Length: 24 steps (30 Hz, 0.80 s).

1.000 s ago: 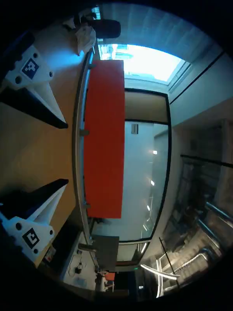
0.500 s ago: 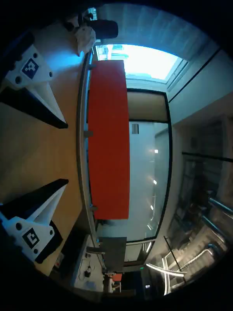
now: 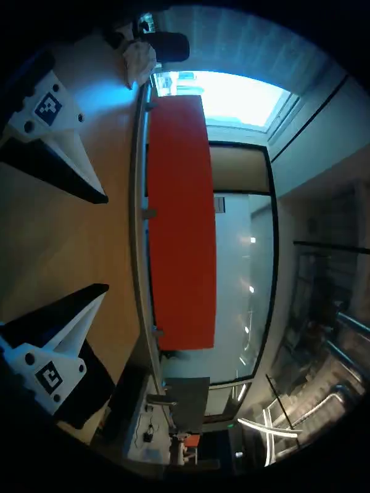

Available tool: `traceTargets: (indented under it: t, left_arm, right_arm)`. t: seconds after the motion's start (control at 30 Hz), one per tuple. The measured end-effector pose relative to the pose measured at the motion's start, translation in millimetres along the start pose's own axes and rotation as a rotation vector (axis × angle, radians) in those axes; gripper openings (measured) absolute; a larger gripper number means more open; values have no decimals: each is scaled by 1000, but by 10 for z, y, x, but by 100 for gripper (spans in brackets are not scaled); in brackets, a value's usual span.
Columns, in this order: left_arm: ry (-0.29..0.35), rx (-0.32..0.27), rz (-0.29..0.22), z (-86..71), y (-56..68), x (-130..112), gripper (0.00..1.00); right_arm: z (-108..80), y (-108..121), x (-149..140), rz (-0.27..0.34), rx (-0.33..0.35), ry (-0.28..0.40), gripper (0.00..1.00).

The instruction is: Fold towel

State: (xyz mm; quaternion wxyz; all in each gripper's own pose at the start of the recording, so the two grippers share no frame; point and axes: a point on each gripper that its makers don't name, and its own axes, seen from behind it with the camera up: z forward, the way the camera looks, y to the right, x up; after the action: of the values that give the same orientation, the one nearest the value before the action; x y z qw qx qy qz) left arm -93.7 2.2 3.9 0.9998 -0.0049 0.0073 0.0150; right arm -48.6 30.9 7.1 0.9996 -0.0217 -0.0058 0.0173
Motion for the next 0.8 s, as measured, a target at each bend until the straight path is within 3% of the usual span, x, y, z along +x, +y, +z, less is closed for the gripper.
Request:
traceTargets:
  t: [0.8]
  left_arm:
    - [0,0,0,-3,-3,5,93]
  right_arm:
    - [2,-120,-222,0,36,12,100]
